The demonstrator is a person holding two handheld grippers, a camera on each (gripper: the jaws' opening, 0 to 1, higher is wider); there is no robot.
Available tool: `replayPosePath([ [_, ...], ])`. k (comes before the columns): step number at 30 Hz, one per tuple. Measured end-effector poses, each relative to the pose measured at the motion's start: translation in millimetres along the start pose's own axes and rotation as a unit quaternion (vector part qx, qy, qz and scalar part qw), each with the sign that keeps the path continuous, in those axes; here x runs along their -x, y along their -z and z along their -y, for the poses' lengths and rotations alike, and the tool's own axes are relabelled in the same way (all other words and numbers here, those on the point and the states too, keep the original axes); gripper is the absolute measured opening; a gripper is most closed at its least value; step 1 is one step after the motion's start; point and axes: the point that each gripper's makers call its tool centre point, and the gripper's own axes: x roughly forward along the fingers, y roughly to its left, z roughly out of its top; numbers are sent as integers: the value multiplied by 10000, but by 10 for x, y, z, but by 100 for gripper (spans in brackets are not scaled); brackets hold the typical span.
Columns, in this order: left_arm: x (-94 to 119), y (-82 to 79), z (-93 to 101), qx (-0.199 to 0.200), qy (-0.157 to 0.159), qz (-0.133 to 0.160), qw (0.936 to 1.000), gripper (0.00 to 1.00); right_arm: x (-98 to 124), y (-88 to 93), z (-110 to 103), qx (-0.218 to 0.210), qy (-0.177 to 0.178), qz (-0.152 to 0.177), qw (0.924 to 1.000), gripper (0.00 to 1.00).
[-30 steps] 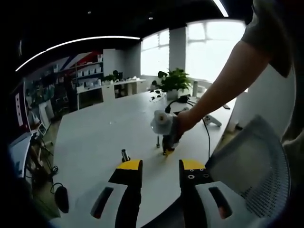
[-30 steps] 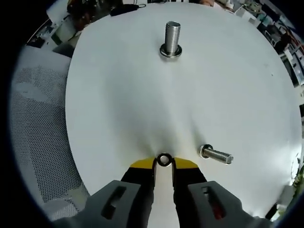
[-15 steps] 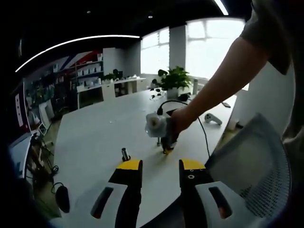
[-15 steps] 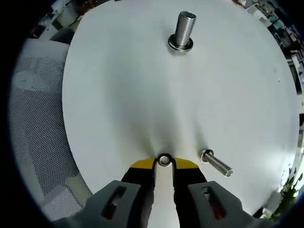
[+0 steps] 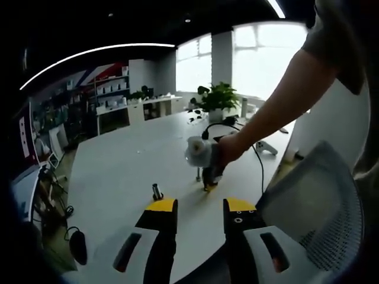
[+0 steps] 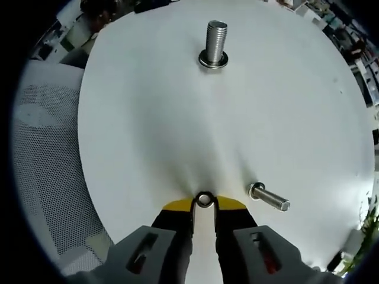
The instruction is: Place the washer onto the threaded stud by aligning its center hole with the stud, sliding it down to the base, and recovering from edge contact or off-axis alignment until the washer reaches the visible bottom stop.
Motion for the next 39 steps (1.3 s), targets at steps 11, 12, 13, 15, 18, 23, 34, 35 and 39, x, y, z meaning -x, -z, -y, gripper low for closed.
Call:
replayPosePath([
  [11, -8, 10, 11, -47, 16, -29, 10000, 29, 14, -21, -5, -527, -80, 435, 9976, 13],
  [12, -8, 15, 10, -41, 17, -41, 10000, 29, 10, -16, 13, -666, -93, 463, 9967, 13],
  [13, -8, 14, 10, -39, 18, -38, 10000, 29, 12, -3, 31, -689, -80, 471, 9965, 13],
  [15, -6, 7, 5, -42, 6, -17, 10000, 29, 42, 6, 56, -817, -77, 560, 9951, 13],
  [18, -8, 16, 0, -26, 1, -40, 10000, 29, 108, 33, 97, -932, -74, 614, 9937, 13],
  [23, -8, 15, 2, -28, -3, -42, 10000, 29, 229, 66, 203, -1056, 45, 695, 9920, 13],
  [34, -4, 17, -4, -19, -22, -30, 10000, 29, 464, 21, 448, -1393, 389, 1062, 9838, 13],
  [35, -5, 19, -6, -20, -29, -35, 10000, 29, 502, -12, 493, -1296, 531, 1146, 9835, 13],
  [39, 0, 10, -20, 0, -44, -15, 10000, 29, 594, -94, 566, -1152, 754, 1302, 9819, 13],
])
